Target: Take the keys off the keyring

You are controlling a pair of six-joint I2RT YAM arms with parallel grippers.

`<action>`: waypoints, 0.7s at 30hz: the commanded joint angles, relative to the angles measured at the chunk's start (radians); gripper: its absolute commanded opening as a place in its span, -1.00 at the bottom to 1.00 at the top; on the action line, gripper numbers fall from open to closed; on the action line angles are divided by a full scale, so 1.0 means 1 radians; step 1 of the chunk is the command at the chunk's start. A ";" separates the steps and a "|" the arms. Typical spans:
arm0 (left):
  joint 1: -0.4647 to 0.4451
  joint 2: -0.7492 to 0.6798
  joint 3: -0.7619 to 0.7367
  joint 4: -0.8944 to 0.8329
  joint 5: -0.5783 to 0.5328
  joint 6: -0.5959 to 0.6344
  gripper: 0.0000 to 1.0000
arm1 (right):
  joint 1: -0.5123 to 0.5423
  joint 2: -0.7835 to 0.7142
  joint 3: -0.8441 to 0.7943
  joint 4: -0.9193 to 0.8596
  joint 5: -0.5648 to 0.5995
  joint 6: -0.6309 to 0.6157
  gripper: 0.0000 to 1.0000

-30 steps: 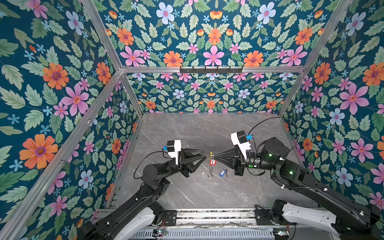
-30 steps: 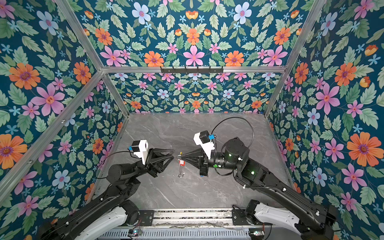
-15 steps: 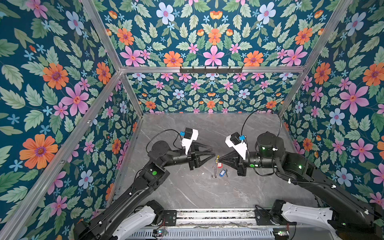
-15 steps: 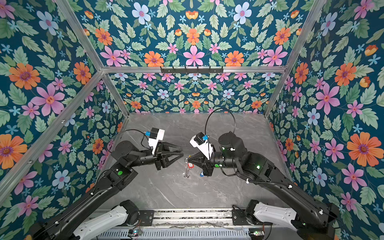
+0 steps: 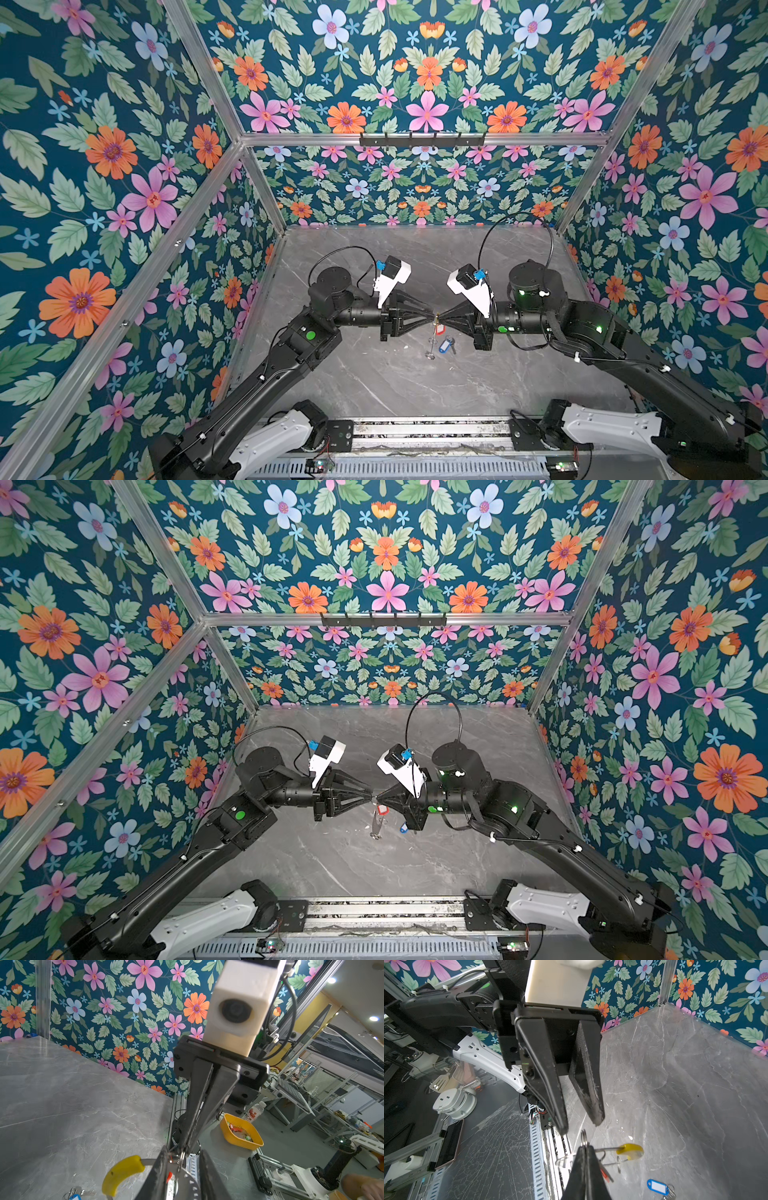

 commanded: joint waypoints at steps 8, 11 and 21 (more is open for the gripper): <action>0.001 0.019 0.022 -0.041 0.031 0.049 -0.56 | 0.001 0.015 0.010 0.021 0.053 -0.024 -1.00; 0.000 0.027 0.031 -0.059 0.033 0.060 -0.62 | 0.001 0.024 0.018 0.012 0.055 -0.031 -1.00; 0.001 0.043 0.052 -0.123 0.026 0.100 -0.71 | 0.000 0.027 0.031 0.022 0.069 -0.035 -1.00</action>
